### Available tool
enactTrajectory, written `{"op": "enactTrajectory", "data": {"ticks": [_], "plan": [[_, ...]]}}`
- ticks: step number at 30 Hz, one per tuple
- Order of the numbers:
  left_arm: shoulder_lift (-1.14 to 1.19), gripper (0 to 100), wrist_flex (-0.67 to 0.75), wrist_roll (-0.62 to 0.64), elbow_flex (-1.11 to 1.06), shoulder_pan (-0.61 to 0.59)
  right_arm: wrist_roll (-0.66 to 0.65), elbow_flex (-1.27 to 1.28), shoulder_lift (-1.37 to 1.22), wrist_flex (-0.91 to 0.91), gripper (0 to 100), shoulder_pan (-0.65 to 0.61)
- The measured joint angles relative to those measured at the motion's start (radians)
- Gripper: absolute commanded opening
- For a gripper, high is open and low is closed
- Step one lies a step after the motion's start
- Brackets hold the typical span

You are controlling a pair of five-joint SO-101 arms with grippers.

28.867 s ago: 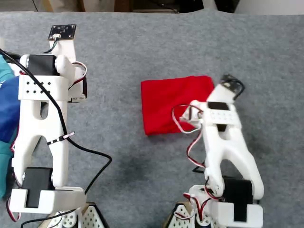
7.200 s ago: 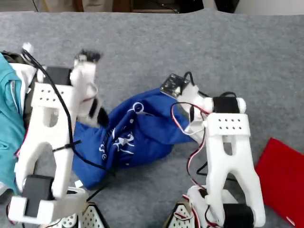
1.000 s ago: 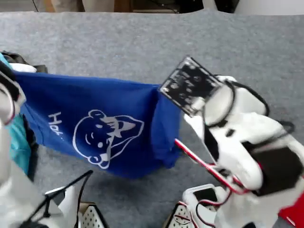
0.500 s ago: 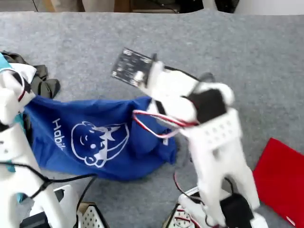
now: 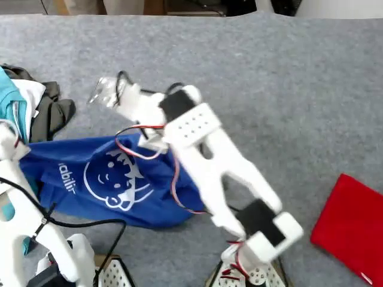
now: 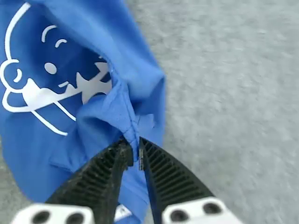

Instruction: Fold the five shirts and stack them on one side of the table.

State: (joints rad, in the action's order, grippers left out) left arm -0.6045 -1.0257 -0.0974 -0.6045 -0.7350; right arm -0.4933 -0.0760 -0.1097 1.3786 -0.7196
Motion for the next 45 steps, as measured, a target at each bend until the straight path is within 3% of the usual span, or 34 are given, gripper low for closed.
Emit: {"op": "enactTrajectory", "data": {"ticks": [8, 17, 23, 35, 45], "plan": [[0.0, 2, 0.012, -0.141, -0.008, -0.186, 0.043, 0.0, -0.089, -0.023, 19.4, -0.098], [0.005, 2, 0.043, -0.21, -0.014, -0.284, 0.109, 0.0, 0.029, -0.034, 19.3, -0.029], [0.005, 2, 0.043, -0.21, -0.035, -0.284, 0.13, -0.002, -0.064, -0.055, 10.2, -0.025], [0.005, 2, 0.043, -0.21, -0.086, -0.284, 0.155, -0.459, -0.589, 0.086, 14.0, -0.077], [0.005, 2, 0.043, -0.21, -0.086, -0.284, 0.247, -0.812, -0.833, 0.252, 13.8, -0.101]]}}
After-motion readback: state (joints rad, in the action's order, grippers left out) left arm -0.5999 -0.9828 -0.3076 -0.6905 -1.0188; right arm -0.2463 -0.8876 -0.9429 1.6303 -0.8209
